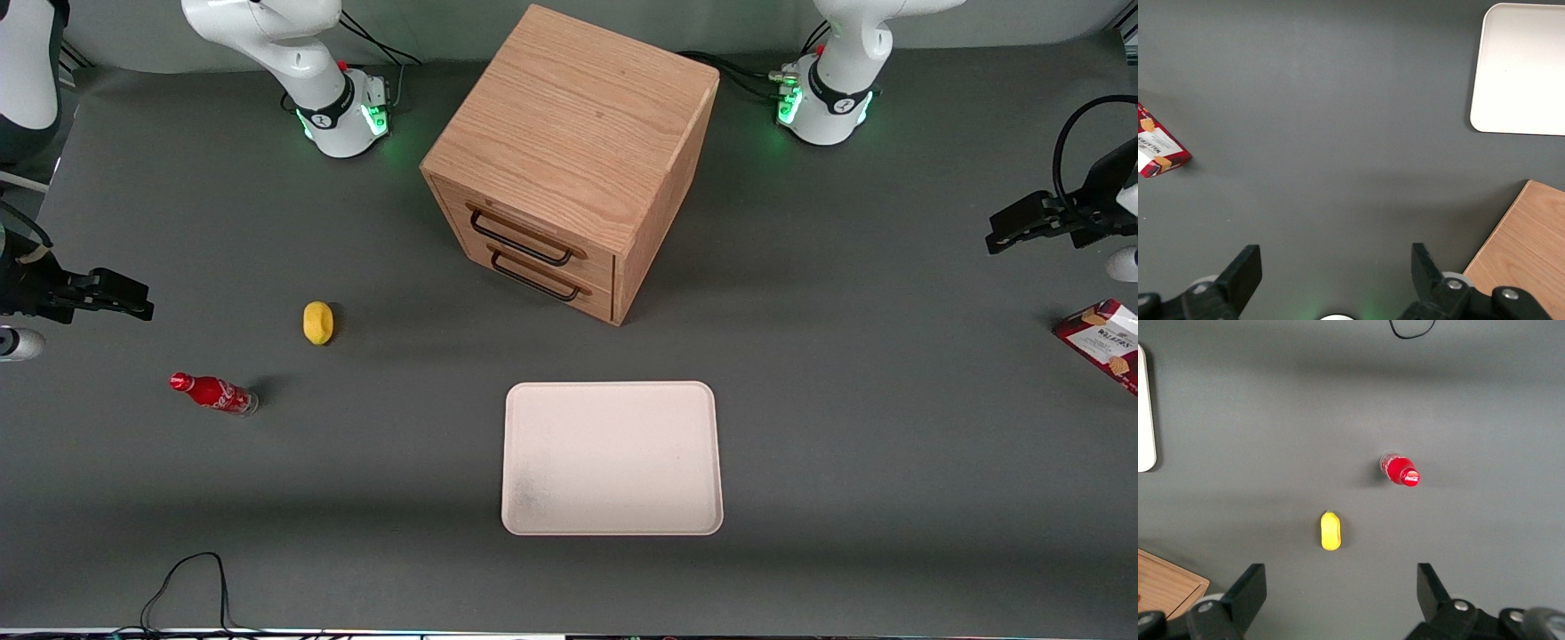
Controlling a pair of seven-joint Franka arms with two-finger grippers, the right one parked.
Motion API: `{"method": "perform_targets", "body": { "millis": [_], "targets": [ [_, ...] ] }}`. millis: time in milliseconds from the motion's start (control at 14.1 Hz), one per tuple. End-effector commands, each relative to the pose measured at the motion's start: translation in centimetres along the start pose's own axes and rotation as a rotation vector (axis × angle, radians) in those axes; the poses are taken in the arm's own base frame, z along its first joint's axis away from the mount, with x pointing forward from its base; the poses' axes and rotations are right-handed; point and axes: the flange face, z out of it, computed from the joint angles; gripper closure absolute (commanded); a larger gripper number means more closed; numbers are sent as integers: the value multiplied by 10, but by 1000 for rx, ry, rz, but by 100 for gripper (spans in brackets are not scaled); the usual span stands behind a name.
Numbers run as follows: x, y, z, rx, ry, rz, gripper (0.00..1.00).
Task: Place red cookie box on tray
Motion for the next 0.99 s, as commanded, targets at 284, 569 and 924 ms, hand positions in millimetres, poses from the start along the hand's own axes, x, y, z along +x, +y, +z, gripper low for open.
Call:
{"method": "perform_targets", "body": {
  "millis": [284,569,924],
  "targets": [
    [-3,0,-2,-12,-6,11,0],
    [-3,-9,0,-10,-12,-8,0],
    [11,-70,16,-9,-23,-114,0]
  ]
}}
